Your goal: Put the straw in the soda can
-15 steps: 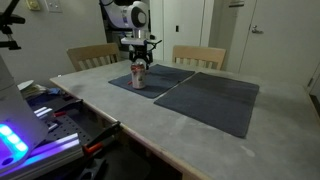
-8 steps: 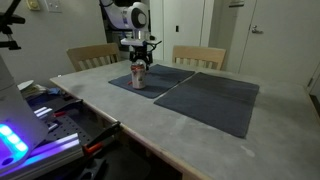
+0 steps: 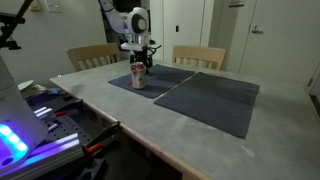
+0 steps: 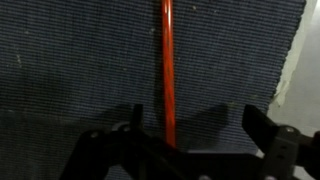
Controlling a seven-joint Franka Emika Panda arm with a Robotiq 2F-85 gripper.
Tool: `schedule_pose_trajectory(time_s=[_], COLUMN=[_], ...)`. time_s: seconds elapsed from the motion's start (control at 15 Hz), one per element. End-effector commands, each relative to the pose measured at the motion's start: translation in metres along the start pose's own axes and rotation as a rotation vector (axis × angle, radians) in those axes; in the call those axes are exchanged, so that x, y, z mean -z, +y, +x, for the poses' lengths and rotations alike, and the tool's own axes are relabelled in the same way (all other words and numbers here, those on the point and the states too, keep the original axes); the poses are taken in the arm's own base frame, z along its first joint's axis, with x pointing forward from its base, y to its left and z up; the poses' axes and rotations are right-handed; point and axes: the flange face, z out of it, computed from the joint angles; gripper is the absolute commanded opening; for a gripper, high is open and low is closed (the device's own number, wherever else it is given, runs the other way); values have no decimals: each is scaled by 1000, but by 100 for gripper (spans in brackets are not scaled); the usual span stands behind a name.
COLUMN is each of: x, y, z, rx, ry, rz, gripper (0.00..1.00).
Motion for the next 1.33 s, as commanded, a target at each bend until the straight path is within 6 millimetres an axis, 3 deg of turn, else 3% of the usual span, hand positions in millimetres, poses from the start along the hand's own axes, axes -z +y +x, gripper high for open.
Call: schedule_pose_trajectory(time_s=[0.0, 0.67, 1.27], x=[4, 1, 6], y=[-2, -5, 18], z=[6, 3, 11], rx=[58, 67, 42], ry=[21, 24, 123], rz=[38, 13, 10], gripper=[100, 100, 100])
